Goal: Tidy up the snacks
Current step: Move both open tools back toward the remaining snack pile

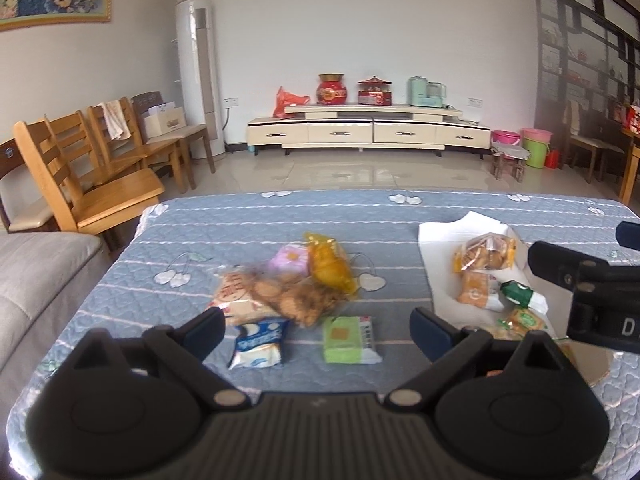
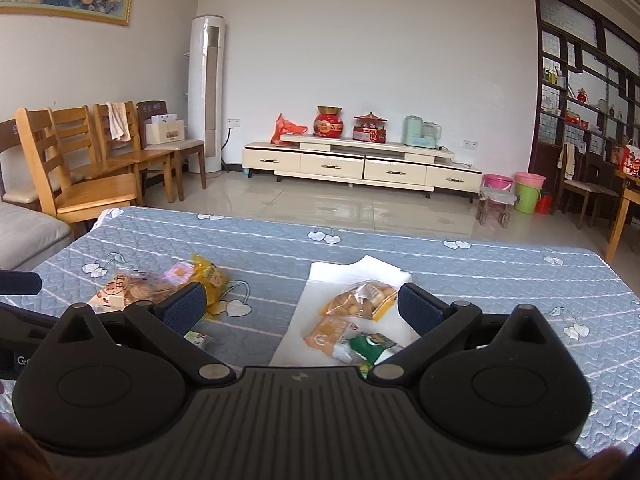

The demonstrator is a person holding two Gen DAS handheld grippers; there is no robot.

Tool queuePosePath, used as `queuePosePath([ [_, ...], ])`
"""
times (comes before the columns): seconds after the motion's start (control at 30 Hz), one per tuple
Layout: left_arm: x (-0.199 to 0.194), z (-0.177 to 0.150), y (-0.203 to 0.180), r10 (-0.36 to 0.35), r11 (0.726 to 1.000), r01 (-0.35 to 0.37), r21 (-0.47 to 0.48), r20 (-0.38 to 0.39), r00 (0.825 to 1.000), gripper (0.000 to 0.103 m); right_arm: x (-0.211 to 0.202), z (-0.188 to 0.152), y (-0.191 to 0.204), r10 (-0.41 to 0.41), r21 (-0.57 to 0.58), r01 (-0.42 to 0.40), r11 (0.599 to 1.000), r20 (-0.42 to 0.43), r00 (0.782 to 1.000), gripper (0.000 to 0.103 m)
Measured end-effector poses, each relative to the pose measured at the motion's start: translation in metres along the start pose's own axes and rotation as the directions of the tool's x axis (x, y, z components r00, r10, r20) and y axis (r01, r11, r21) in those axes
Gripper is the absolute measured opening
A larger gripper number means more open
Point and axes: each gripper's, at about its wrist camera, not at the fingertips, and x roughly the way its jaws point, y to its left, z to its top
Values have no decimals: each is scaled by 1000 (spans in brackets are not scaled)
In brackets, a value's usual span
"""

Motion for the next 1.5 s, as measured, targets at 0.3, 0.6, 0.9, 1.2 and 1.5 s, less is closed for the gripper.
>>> queuePosePath([
  [0.3, -5, -3, 19, 24, 999, -24, -25, 6, 1000, 98, -1, 0, 16, 31, -34, -31, 999, -7, 999, 103],
  [0.6, -4, -6, 34, 50, 998, -50, -41, 3, 999, 99, 3, 3, 26, 57, -60, -57, 997, -12, 998, 103],
  [0.9, -2, -7, 46, 71, 996, -71, -55, 1, 997, 99, 11, 4, 33, 82, -83, -83, 993, -19, 996, 103],
  [1.2, 3, -12, 58, 94, 993, -94, -72, -12, 996, 99, 18, 2, 37, 110, -98, -113, 989, -39, 993, 103],
  [1.5, 13, -28, 80, 83, 989, -87, -122, -39, 996, 99, 33, -8, 49, 155, -95, -161, 982, -70, 985, 103],
])
